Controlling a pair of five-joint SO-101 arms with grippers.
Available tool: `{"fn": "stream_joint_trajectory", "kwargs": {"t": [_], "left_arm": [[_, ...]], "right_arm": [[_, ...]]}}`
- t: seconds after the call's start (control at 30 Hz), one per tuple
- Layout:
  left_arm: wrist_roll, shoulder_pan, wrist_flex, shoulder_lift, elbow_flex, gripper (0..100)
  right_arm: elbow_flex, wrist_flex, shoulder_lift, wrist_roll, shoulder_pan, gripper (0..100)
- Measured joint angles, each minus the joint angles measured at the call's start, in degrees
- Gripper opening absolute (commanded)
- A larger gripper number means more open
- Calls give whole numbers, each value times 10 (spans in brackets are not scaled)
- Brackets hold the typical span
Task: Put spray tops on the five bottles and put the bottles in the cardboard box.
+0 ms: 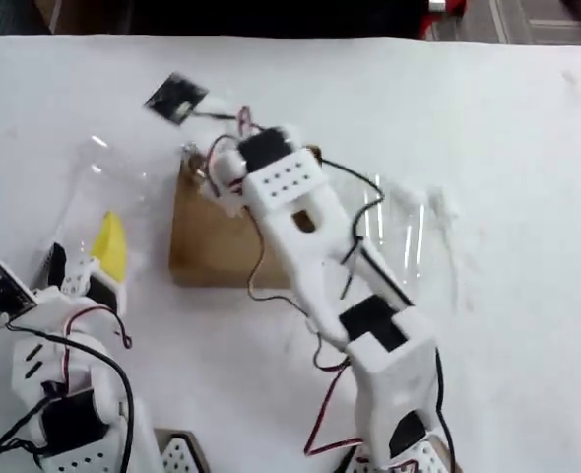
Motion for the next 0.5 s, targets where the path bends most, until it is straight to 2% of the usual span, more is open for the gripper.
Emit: {"fn": "stream_joint_trajectory", "kwargs": {"t": [0.23, 0.5], "left_arm": [[0, 0, -1, 0, 0, 282], [0, 0, -1, 0, 0, 282]], "right_arm": [[-2, -21, 48, 4, -44, 276], [-5, -64, 115, 3, -38, 276]]}}
